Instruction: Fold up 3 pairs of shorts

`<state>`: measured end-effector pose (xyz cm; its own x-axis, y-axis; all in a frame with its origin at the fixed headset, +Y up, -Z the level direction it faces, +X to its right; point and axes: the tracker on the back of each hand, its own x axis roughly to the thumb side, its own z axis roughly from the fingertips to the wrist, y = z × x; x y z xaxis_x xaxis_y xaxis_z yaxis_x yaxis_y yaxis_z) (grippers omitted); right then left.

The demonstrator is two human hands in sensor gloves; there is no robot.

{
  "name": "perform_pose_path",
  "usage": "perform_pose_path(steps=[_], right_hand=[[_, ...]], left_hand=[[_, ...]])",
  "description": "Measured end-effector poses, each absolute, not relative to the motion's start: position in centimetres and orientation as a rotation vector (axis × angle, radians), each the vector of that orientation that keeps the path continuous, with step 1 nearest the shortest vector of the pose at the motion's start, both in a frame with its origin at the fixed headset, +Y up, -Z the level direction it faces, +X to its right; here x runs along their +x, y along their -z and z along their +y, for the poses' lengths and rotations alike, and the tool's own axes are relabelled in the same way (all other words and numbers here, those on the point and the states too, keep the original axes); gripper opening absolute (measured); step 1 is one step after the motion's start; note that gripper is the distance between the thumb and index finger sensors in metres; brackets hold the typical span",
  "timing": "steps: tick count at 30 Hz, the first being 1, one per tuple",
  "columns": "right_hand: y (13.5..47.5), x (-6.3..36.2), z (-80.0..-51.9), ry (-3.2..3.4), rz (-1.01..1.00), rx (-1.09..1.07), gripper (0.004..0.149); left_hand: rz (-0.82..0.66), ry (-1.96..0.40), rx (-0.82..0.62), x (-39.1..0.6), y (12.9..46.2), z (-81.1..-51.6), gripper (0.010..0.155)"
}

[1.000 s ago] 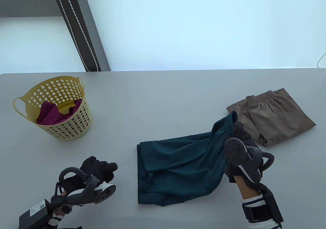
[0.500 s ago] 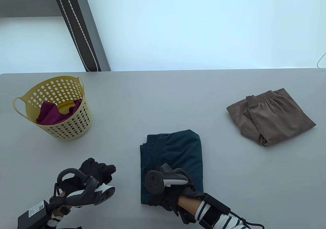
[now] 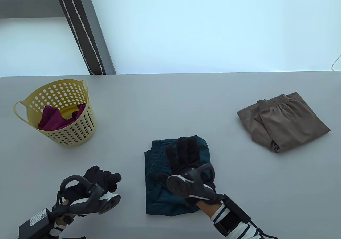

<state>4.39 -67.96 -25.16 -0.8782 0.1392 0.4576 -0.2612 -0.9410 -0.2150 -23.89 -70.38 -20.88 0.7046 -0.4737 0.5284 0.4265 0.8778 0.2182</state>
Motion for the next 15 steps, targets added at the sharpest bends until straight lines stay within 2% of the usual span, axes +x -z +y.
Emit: perform_pose_path(steps=[2, 5, 9, 12, 15], right_hand=[[26.7, 6.7, -67.8, -2.780, -0.374, 0.483, 0.100], [29.4, 10.8, -69.4, -2.688, -0.207, 0.168, 0.101], [32.0, 15.3, -74.3, -2.498, 0.230, -0.180, 0.102], [32.6, 16.3, -76.8, -2.435, 0.520, -0.222, 0.101], [32.8, 15.3, -77.5, -2.401, 0.543, -0.184, 0.094]], left_hand=[[-0.612, 0.501, 0.080, -23.9, 20.9, -70.4, 0.045], [-0.611, 0.503, 0.078, -23.9, 20.9, -70.4, 0.045], [-0.609, 0.505, 0.083, -23.9, 20.9, -70.4, 0.045], [-0.612, 0.484, 0.070, -24.0, 21.0, -70.4, 0.045], [-0.615, 0.506, 0.073, -23.9, 21.0, -70.6, 0.045]])
